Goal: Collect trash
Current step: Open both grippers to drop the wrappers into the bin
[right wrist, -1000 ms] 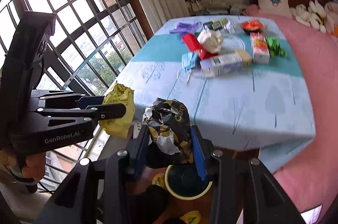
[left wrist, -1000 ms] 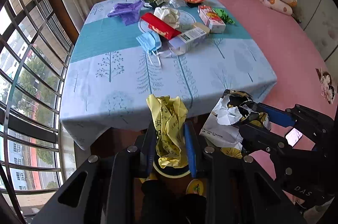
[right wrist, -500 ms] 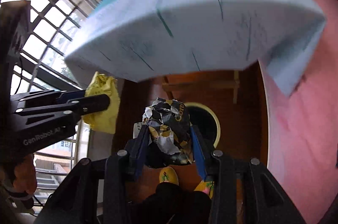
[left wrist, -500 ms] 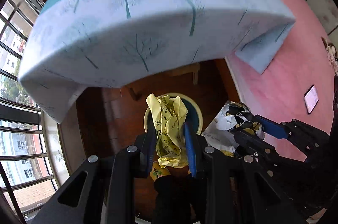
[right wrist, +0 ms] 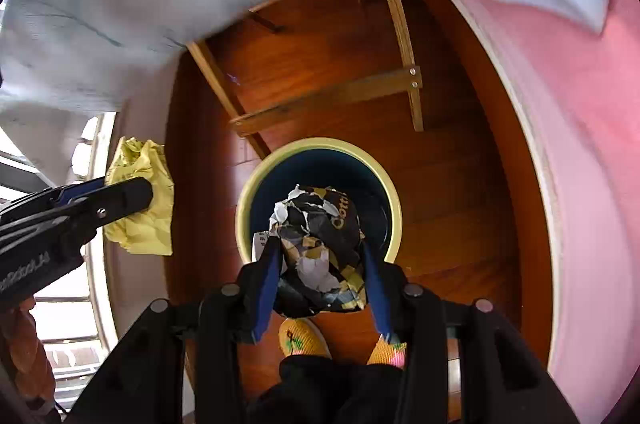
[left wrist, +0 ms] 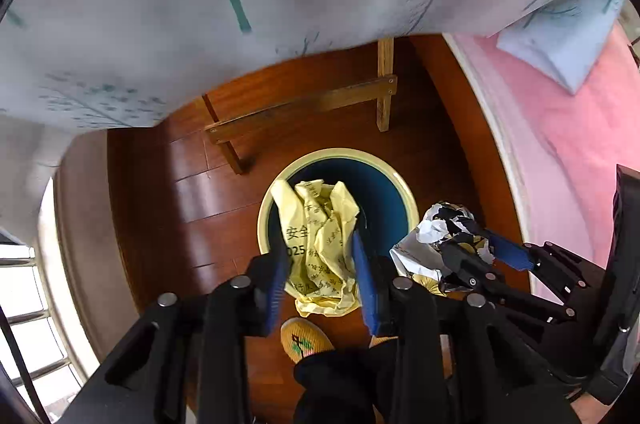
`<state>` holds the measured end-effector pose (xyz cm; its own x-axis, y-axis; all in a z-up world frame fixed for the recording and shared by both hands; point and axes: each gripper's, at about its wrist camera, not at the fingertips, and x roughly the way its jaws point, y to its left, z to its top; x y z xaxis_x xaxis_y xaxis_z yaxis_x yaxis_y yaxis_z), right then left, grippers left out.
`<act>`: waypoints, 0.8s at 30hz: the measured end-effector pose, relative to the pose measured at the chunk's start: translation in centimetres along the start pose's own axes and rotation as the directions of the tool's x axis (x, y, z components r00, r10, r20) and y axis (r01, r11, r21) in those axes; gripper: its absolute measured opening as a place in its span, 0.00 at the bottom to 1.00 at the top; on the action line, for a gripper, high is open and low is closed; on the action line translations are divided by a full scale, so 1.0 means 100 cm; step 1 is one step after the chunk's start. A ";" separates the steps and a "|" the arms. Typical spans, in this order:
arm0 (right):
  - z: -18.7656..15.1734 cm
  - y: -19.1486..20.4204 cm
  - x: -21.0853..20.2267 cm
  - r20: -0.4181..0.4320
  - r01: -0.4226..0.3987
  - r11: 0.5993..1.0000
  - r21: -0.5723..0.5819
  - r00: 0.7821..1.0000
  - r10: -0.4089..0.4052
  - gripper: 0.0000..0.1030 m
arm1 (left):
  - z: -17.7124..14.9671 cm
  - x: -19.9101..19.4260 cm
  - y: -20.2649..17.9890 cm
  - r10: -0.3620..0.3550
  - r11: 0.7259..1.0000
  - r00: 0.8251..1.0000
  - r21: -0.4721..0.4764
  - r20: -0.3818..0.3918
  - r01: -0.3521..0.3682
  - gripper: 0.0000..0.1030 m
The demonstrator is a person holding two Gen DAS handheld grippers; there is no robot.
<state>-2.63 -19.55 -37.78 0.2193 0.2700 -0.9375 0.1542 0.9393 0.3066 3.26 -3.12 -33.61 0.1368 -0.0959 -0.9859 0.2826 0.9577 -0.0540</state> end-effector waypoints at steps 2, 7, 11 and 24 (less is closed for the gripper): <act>0.001 0.000 0.014 -0.008 0.006 1.000 0.026 1.000 -0.006 0.42 | 0.000 0.015 0.002 -0.019 1.000 1.000 0.005 -0.014 0.020 0.45; 0.003 -0.003 0.035 -0.031 -0.004 0.998 0.069 1.000 0.006 0.54 | -0.004 0.031 0.012 -0.011 1.000 1.000 0.004 -0.006 0.011 0.82; 0.002 0.005 0.033 -0.030 -0.002 0.998 0.061 1.000 0.004 0.58 | -0.004 0.033 0.015 0.016 1.000 1.000 0.013 0.001 -0.016 0.90; 0.011 0.031 -0.026 0.011 0.032 0.997 0.076 0.999 -0.033 0.60 | 0.004 -0.038 0.022 -0.003 1.000 0.999 0.028 0.052 0.002 0.91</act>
<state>-1.68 -17.61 -34.19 0.2250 0.2369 -0.9451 0.2340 0.9285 0.2884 3.79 -0.73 -29.95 0.1848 -0.1130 -0.9763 0.3090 0.9497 -0.0514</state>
